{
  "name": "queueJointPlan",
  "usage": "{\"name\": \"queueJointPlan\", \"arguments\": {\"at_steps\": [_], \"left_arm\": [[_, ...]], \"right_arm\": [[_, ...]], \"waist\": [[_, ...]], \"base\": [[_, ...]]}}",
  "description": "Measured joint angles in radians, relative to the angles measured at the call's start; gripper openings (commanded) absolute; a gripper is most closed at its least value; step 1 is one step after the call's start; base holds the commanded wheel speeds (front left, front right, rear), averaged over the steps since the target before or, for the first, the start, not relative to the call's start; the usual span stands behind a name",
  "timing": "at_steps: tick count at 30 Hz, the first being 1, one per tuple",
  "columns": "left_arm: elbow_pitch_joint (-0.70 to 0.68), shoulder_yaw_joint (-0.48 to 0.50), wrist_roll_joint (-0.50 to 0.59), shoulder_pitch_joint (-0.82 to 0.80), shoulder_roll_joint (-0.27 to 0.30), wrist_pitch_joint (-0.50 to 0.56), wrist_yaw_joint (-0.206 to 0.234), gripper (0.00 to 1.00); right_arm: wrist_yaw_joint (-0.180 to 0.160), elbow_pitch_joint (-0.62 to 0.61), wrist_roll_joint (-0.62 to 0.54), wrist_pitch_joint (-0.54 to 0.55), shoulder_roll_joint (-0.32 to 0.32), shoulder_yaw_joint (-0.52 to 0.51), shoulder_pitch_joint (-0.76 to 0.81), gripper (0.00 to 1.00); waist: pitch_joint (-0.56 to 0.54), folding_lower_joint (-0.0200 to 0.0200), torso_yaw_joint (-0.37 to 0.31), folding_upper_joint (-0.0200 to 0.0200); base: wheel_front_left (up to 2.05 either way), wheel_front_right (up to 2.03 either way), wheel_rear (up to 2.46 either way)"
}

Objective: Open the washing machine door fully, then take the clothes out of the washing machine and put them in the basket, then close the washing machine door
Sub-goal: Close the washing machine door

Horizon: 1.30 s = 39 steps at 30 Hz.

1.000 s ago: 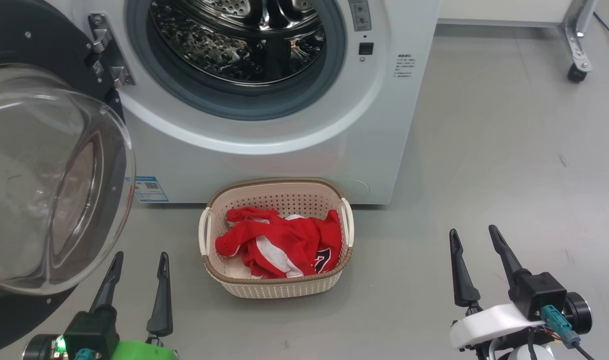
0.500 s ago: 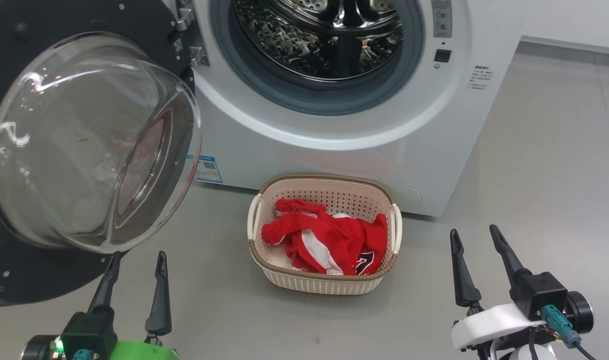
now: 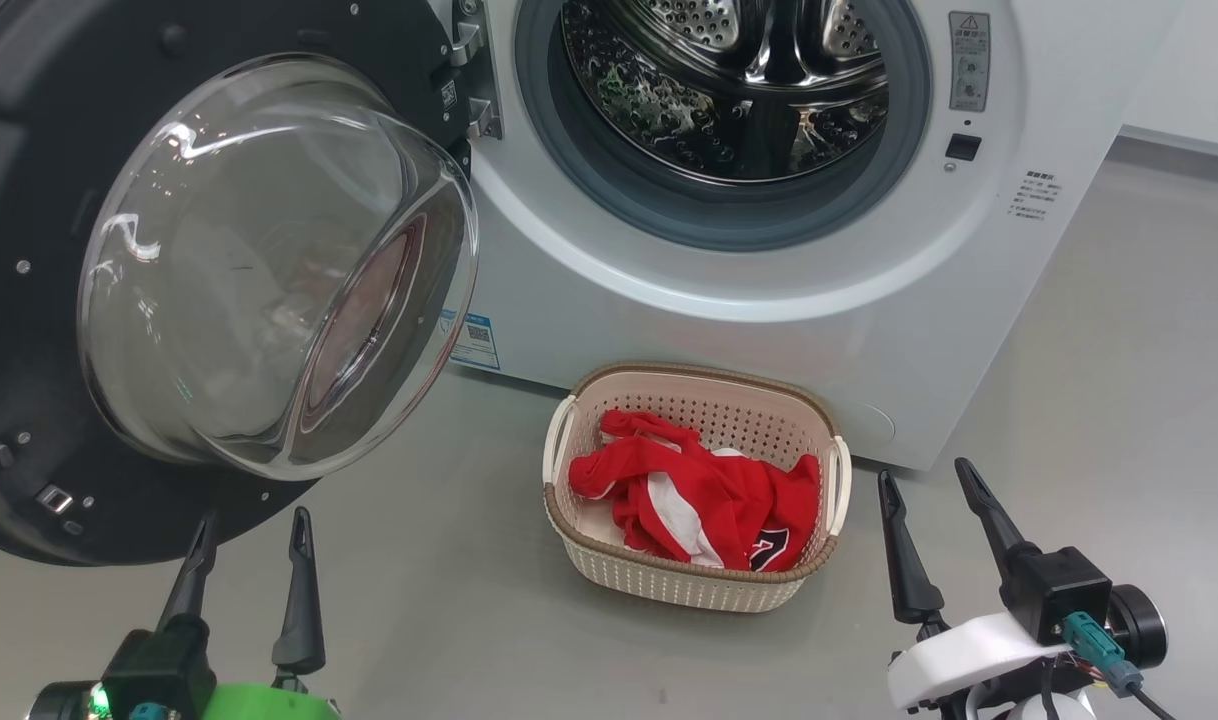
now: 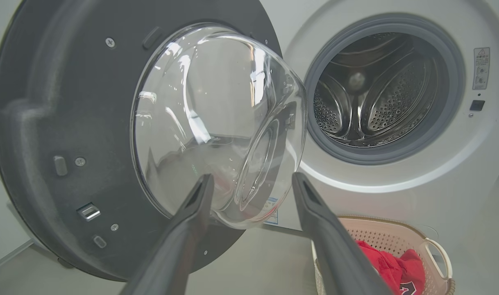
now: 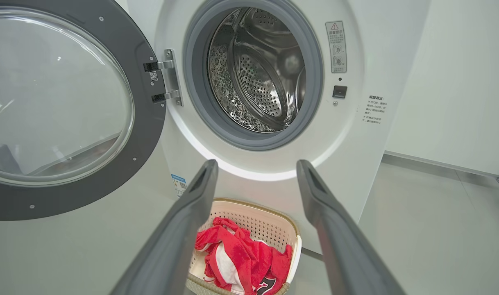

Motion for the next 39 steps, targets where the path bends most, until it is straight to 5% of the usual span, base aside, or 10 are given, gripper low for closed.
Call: {"name": "queueJointPlan", "arguments": {"at_steps": [13, 15, 16, 17, 25, 29, 39], "left_arm": [[0.000, 0.001, 0.000, 0.018, -0.002, -0.002, 0.000, 0.95], [0.000, 0.000, 0.000, 0.019, -0.002, -0.002, 0.000, 0.42], [0.000, 0.000, 0.000, 0.019, -0.002, -0.002, 0.000, 0.33], [0.000, 0.000, 0.000, 0.019, -0.002, -0.001, 0.000, 0.00], [-0.017, -0.009, -0.030, 0.019, -0.014, -0.002, -0.006, 0.00], [-0.051, -0.019, -0.152, 0.019, -0.033, -0.001, -0.060, 0.00], [-0.193, 0.001, -0.752, 0.013, -0.059, 0.012, -0.217, 0.00]], "right_arm": [[0.000, 0.002, 0.000, 0.007, 0.002, 0.006, 0.000, 1.00], [0.000, 0.002, 0.000, 0.007, 0.003, 0.007, 0.000, 1.00], [0.000, 0.002, 0.000, 0.007, 0.003, 0.007, 0.000, 1.00], [0.000, 0.002, 0.000, 0.007, 0.003, 0.007, 0.000, 1.00], [0.000, 0.002, 0.000, 0.007, 0.003, 0.008, 0.000, 1.00], [0.000, 0.002, 0.000, 0.008, 0.003, 0.008, 0.000, 1.00], [0.000, -0.002, 0.000, 0.009, 0.003, 0.008, 0.000, 1.00]], "waist": [[-0.011, 0.0000, -0.012, 0.0000], [-0.012, 0.0000, -0.014, 0.0000], [-0.012, 0.0000, -0.014, 0.0000], [-0.013, 0.0000, -0.015, 0.0000], [-0.016, 0.0000, -0.017, 0.0000], [-0.017, 0.0000, -0.016, 0.0000], [-0.012, 0.0000, -0.010, 0.0000]], "base": [[0.00, 0.00, 0.00], [0.00, 0.00, 0.00], [0.00, 0.00, 0.00], [0.00, 0.00, 0.00], [0.00, 0.00, 0.00], [0.00, 0.00, 0.00], [0.00, 0.00, 0.00]]}}
